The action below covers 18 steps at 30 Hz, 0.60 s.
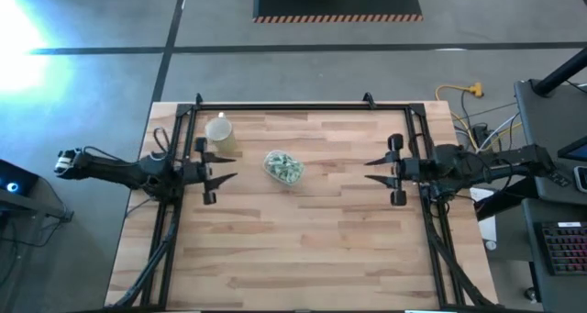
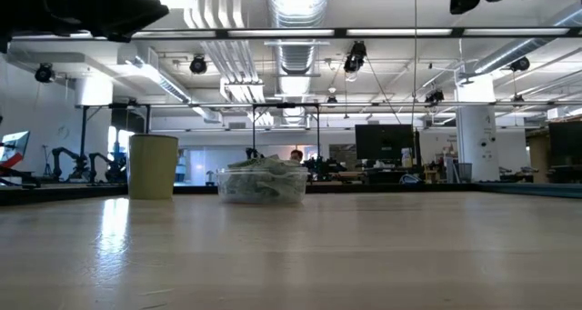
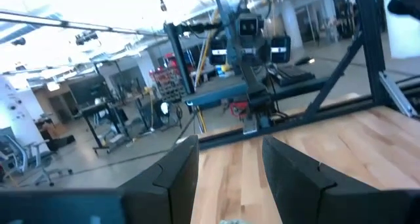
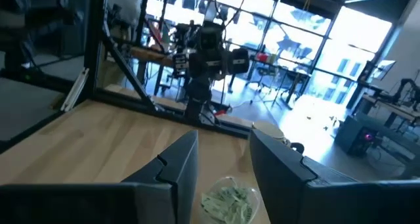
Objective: Pick and place Stevia / Truvia into bins
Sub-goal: Return to Home Position
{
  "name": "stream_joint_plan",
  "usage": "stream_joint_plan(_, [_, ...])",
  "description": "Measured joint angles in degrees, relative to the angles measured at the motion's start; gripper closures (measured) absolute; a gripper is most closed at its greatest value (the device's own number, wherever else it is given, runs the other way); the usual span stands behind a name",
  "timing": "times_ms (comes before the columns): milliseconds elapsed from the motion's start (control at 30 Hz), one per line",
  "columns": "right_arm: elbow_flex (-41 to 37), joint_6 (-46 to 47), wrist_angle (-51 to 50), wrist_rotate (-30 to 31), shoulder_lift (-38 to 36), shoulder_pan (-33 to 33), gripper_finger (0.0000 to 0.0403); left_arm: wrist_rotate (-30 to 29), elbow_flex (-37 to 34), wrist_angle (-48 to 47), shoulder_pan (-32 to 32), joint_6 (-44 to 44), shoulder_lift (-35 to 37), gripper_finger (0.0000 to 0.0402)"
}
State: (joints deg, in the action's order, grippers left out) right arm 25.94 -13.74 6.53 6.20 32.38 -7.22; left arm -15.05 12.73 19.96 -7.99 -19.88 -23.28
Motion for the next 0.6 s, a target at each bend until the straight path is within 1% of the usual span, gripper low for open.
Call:
stream_joint_plan(333, [-5.8,-0.1,-0.1,0.0,-11.4,0.0,0.0283,-0.2,-5.4,0.0,0.0,-0.4,13.4,0.0249])
stream_joint_plan(533, [-8.6,-0.2,-0.9,0.0,-18.8,0.0,0.0284,-0.2,-5.3,-8.1,0.0,0.7,20.6,0.0249])
stream_joint_plan(600, [-9.4,0.0,-2.5,0.0,-21.5,0.0,0.0282,-2.1,-5.3,-8.5,0.0,2.6,22.1,0.0249])
